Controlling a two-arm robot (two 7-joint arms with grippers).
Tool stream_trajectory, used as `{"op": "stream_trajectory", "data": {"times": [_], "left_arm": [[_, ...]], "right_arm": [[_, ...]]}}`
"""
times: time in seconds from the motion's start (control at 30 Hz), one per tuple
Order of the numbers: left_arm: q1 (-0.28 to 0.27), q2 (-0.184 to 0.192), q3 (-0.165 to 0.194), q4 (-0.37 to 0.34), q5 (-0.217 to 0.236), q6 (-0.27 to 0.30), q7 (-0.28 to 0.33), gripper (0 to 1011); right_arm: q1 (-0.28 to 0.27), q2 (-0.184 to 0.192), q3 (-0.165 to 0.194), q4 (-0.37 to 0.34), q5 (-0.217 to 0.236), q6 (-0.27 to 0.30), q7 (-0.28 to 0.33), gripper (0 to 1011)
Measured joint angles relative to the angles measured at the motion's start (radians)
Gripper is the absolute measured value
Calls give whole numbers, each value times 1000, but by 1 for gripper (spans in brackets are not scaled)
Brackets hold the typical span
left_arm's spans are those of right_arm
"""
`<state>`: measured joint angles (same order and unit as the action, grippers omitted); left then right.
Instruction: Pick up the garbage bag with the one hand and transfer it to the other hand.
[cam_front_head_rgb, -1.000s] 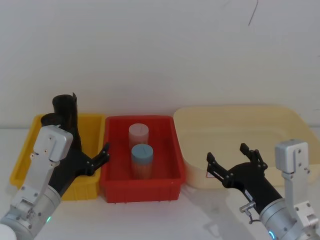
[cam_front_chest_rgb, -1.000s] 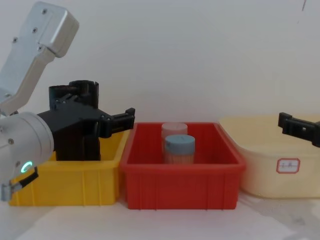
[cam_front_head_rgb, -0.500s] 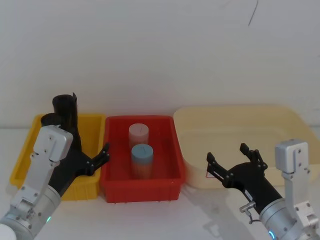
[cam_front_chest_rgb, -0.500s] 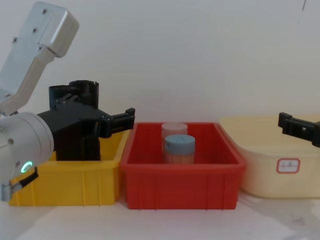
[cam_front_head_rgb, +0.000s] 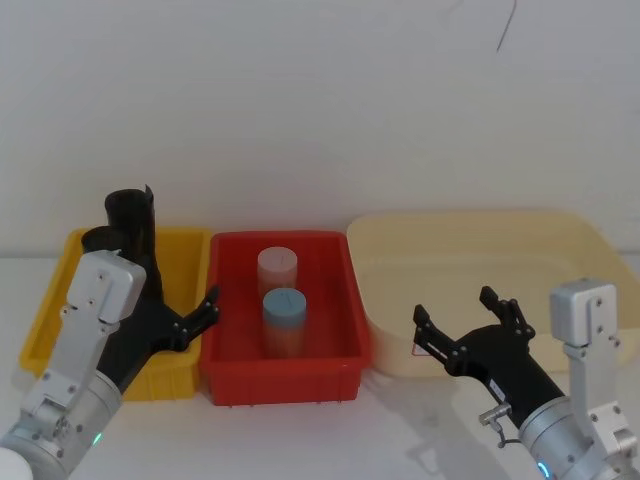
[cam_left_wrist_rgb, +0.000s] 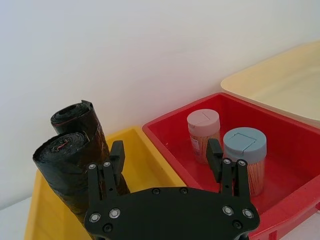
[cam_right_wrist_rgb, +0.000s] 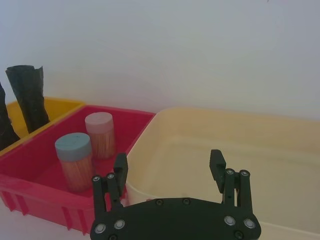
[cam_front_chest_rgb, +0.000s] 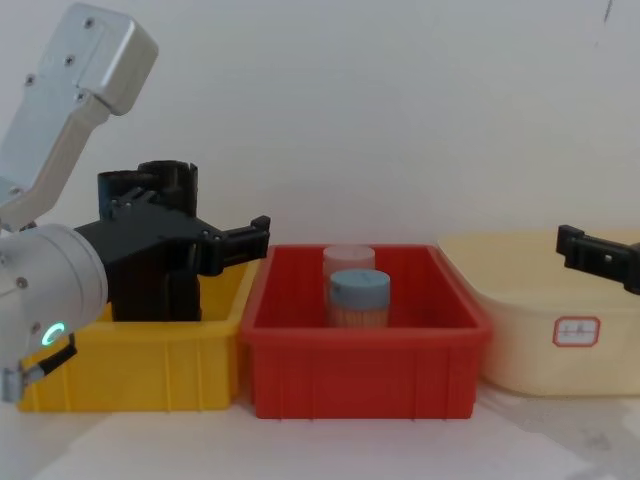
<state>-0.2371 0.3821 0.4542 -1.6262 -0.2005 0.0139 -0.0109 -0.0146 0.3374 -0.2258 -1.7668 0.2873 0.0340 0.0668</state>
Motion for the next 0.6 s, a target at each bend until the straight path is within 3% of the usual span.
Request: {"op": "stream_trajectory", "data": {"times": [0.6], "left_arm": [[29,6,-6,-35,16,15,17,1000]], "right_arm": [[0,0,0,0,0,0,0,1000]]}}
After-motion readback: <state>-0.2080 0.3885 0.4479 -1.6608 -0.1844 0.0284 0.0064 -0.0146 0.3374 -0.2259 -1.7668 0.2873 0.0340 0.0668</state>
